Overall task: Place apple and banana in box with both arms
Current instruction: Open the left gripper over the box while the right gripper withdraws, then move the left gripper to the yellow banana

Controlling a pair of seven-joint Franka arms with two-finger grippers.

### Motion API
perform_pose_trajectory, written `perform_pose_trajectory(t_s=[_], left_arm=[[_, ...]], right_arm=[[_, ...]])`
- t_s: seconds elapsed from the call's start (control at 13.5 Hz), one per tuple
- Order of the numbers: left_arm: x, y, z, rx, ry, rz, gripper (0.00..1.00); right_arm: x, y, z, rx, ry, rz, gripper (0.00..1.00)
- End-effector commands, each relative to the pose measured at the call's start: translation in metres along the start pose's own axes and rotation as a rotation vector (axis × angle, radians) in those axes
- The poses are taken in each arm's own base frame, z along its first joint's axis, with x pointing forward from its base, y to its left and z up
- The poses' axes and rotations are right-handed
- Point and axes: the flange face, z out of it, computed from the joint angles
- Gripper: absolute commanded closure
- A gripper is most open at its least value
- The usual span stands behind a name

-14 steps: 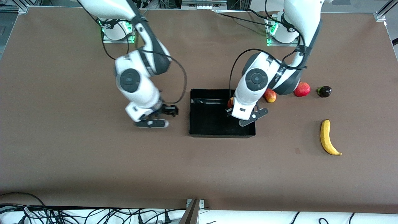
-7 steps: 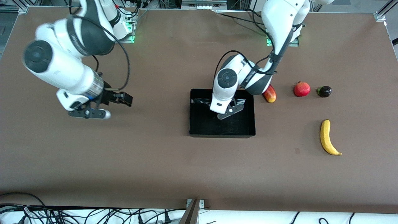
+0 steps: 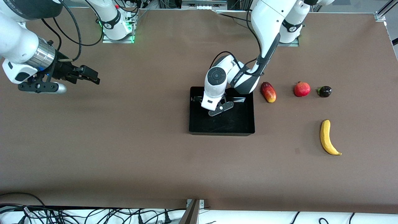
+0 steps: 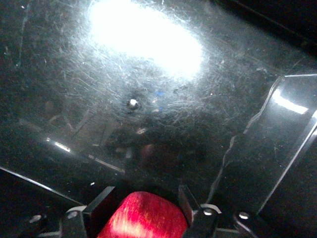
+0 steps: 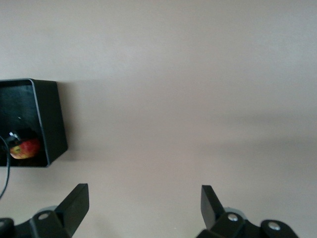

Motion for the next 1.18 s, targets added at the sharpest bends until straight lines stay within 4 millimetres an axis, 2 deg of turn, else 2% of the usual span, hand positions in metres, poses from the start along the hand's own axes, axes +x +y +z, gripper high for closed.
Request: perform_pose_trajectory(t_s=[0.0, 0.07, 0.15, 0.22, 0.37, 0.52, 0.59, 0.74, 0.81, 0.89, 0.96, 1.11], left_arm=[[0.003, 0.011, 0.006, -0.011, 0.002, -0.019, 0.89], [0.000, 0.013, 0.012, -0.002, 0.007, -0.006, 0.27], [-0.001, 0.013, 0.013, 0.001, 0.011, -0.006, 0.00], [0.000, 0.016, 0.008, -0.003, 0.016, -0.026, 0.00], [0.005, 0.016, -0.011, 0.019, 0.010, -0.045, 0.00], [0.028, 0.005, -0.035, 0.094, -0.022, -0.065, 0.00], [0.041, -0.006, -0.056, 0.113, -0.034, -0.049, 0.00], [0.086, -0.040, -0.105, 0.123, -0.053, -0.018, 0.00], [0.117, -0.064, -0.128, 0.113, -0.059, -0.001, 0.00], [0.158, -0.096, -0.150, 0.096, -0.062, 0.017, 0.00], [0.189, -0.124, -0.161, 0.088, -0.072, 0.054, 0.00], [0.246, -0.183, -0.166, 0.094, -0.082, 0.181, 0.00]], right_arm=[[-0.013, 0.013, -0.003, -0.018, 0.000, -0.038, 0.00], [-0.012, 0.027, -0.005, -0.016, 0.001, -0.041, 0.00], [-0.012, 0.031, -0.006, -0.016, 0.001, -0.070, 0.00], [-0.010, 0.041, -0.008, -0.016, 0.001, -0.079, 0.00], [-0.010, 0.047, -0.008, -0.022, -0.006, -0.084, 0.00], [-0.010, 0.050, -0.009, -0.065, -0.002, -0.091, 0.00], [-0.011, 0.052, -0.009, -0.069, -0.004, -0.087, 0.00], [-0.011, 0.052, -0.009, -0.082, -0.009, -0.119, 0.00], [-0.011, 0.052, -0.009, -0.083, -0.008, -0.122, 0.00], [-0.013, 0.052, -0.012, -0.084, -0.002, -0.122, 0.00], [-0.013, 0.052, -0.016, -0.084, 0.006, -0.121, 0.00], [-0.012, 0.052, -0.018, -0.085, 0.012, -0.121, 0.00]])
